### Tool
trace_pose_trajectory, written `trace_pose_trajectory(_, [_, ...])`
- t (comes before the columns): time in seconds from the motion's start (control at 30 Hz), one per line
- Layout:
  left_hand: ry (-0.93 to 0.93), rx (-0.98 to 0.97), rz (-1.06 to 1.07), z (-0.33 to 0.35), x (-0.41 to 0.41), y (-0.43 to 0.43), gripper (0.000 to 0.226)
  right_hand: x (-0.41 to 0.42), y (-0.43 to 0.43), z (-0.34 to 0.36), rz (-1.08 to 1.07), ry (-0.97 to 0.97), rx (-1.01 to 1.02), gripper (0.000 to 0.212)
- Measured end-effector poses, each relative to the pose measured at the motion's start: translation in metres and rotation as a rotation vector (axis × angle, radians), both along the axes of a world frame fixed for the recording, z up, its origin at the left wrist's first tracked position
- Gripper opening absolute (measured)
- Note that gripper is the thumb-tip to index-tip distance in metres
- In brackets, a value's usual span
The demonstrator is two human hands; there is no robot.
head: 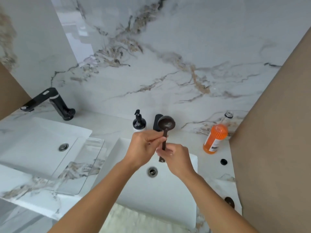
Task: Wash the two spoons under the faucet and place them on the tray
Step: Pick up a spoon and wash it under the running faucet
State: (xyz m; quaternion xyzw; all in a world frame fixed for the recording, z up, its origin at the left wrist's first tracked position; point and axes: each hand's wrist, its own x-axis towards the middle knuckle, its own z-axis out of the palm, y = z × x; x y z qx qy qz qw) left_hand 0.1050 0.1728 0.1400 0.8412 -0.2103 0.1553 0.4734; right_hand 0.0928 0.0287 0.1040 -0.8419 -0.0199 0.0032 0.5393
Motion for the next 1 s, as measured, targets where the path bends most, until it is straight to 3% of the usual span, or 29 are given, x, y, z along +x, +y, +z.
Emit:
trace_pose_trajectory(0.1, [-0.048, -0.002, 0.029, -0.001, -0.004, 0.006, 0.020, 0.002, -0.003, -0.001, 0.004, -0.027, 0.042, 0.028])
trace_pose_trajectory(0.2, [-0.115, 0.019, -0.004, 0.001, -0.009, -0.002, 0.015, 0.007, -0.001, -0.001, -0.135, -0.128, 0.155, 0.031])
trace_pose_trajectory(0.3, [-0.102, 0.051, -0.003, 0.001, -0.008, 0.001, 0.013, 0.011, 0.000, -0.003, -0.087, -0.076, 0.138, 0.018])
trace_pose_trajectory(0.37, [-0.067, 0.007, 0.012, -0.003, -0.008, 0.009, 0.012, 0.010, 0.003, -0.009, -0.067, -0.058, 0.148, 0.021])
trace_pose_trajectory(0.47, [-0.089, -0.115, -0.034, -0.003, -0.006, 0.019, 0.011, 0.004, 0.019, -0.012, -0.181, -0.235, 0.167, 0.018])
trace_pose_trajectory(0.57, [0.009, -0.187, -0.091, -0.006, -0.004, 0.030, 0.013, 0.006, 0.043, -0.008, -0.150, -0.131, 0.119, 0.037])
trace_pose_trajectory(0.7, [0.090, -0.259, -0.066, -0.018, 0.030, 0.125, 0.017, 0.024, 0.134, 0.004, -0.103, -0.029, 0.175, 0.016])
trace_pose_trajectory(0.77, [0.060, -0.218, -0.052, -0.020, 0.037, 0.159, 0.013, 0.029, 0.169, 0.001, -0.055, -0.007, 0.209, 0.027])
trace_pose_trajectory(0.9, [0.312, -0.320, -0.053, -0.023, 0.035, 0.171, 0.009, 0.029, 0.180, -0.008, -0.083, 0.101, 0.366, 0.006])
trace_pose_trajectory(1.0, [0.565, -0.422, 0.097, -0.039, 0.055, 0.242, 0.010, 0.033, 0.243, -0.028, -0.056, 0.293, 0.337, 0.010])
